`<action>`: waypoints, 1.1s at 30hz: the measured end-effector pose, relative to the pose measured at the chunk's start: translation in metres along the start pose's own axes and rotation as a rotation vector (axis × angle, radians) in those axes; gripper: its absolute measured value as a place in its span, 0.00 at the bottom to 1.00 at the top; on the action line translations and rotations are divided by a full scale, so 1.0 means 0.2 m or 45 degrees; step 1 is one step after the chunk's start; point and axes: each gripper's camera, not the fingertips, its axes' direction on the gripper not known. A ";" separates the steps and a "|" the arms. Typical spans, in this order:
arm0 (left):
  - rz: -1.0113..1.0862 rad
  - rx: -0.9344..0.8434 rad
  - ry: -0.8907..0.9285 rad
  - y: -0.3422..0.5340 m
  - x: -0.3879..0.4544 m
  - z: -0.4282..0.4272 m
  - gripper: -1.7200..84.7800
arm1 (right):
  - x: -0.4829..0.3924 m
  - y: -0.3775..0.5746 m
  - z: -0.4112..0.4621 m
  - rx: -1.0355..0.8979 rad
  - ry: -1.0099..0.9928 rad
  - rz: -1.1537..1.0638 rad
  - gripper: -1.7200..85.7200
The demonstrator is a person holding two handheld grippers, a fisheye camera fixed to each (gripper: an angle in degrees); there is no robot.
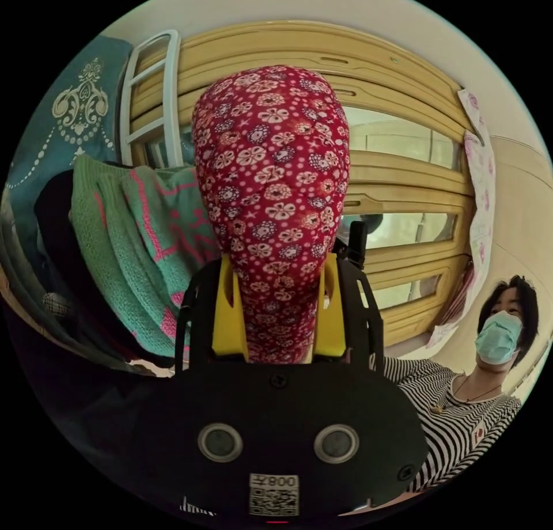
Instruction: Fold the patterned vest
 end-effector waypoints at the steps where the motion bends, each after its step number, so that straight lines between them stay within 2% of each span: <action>1: -0.062 -0.005 -0.090 -0.01 -0.07 0.08 0.25 | 0.01 -0.02 0.02 -0.024 0.061 0.000 0.12; 3: -0.174 0.028 -0.154 -0.01 -0.18 0.16 0.25 | 0.08 -0.06 0.13 -0.157 0.124 0.039 0.12; 5: -0.221 0.066 -0.128 0.00 -0.24 0.25 0.25 | 0.10 -0.06 0.13 -0.169 0.110 0.048 0.12; 8: -0.173 0.027 -0.205 -0.02 -0.19 0.38 0.25 | 0.05 -0.03 -0.02 -0.063 0.141 0.029 0.12; 14: -0.174 0.033 -0.299 0.01 -0.17 0.63 0.26 | -0.28 0.10 -0.34 0.173 0.551 -0.132 0.09; 17: -0.175 0.022 -0.315 0.05 -0.16 0.73 0.26 | -0.41 0.13 -0.38 0.300 0.497 -0.217 0.05; 19: -0.184 0.017 -0.330 0.06 -0.14 0.77 0.26 | -0.43 0.09 -0.27 0.155 0.445 -0.309 0.03; 21: -0.167 0.000 -0.375 0.08 -0.11 0.79 0.25 | -0.35 0.05 0.00 -0.166 0.579 -0.301 0.03; 24: -0.043 0.012 -0.539 0.14 0.00 0.78 0.20 | -0.34 0.10 0.03 -0.071 0.627 -0.305 0.02; 28: 0.278 0.126 -0.663 0.21 0.28 0.82 0.11 | -0.37 0.11 0.02 -0.070 0.657 -0.346 0.02; 30: 0.415 0.015 -0.718 0.18 0.38 0.98 0.08 | -0.37 0.11 0.03 -0.066 0.666 -0.372 0.02; 33: 0.498 -0.312 -0.812 0.12 0.37 1.34 0.05 | -0.34 0.14 0.03 -0.041 0.637 -0.365 0.02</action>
